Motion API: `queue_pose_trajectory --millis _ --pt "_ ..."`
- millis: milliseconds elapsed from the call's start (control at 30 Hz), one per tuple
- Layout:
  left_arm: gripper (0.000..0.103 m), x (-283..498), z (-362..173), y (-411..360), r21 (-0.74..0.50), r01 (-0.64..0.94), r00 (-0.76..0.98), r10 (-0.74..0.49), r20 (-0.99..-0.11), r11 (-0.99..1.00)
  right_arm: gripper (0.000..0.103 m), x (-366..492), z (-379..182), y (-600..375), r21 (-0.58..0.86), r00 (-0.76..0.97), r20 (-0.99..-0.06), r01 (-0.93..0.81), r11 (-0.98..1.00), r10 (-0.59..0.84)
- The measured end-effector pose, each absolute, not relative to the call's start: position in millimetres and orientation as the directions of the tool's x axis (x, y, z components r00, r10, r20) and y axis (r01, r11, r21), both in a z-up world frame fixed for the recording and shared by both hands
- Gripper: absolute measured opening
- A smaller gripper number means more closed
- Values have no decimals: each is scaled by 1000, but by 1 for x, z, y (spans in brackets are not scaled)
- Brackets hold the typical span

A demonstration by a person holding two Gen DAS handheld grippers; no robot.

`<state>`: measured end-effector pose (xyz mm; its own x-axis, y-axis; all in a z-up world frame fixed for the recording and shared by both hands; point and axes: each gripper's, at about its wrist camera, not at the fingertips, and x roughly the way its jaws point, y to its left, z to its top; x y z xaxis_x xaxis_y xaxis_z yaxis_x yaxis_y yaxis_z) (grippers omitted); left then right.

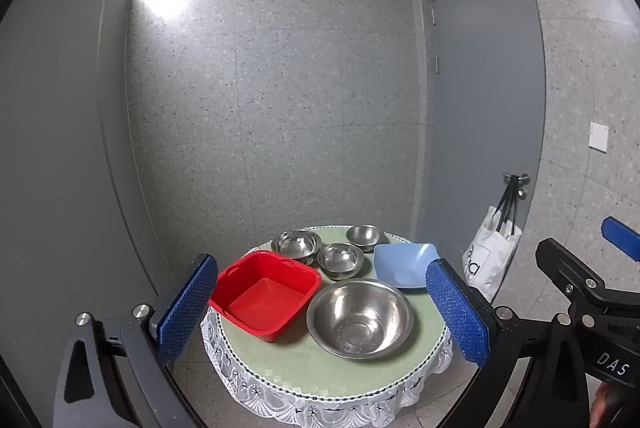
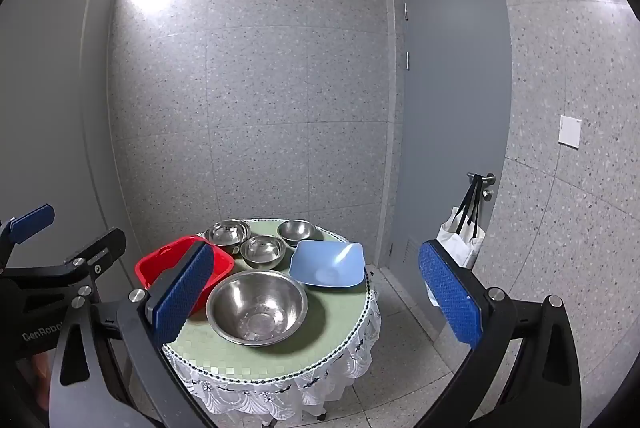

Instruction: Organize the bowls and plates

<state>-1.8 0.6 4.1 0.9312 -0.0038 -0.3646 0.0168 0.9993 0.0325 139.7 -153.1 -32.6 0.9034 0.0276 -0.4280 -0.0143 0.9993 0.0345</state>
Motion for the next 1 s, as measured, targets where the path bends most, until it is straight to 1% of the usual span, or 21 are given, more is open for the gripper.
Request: queue_pose_trajectory --millis 1000 --pt "102 -1 4 0 22 17 932 -8 -362 1000 103 140 -35 -150 23 904 -427 -17 1000 25"
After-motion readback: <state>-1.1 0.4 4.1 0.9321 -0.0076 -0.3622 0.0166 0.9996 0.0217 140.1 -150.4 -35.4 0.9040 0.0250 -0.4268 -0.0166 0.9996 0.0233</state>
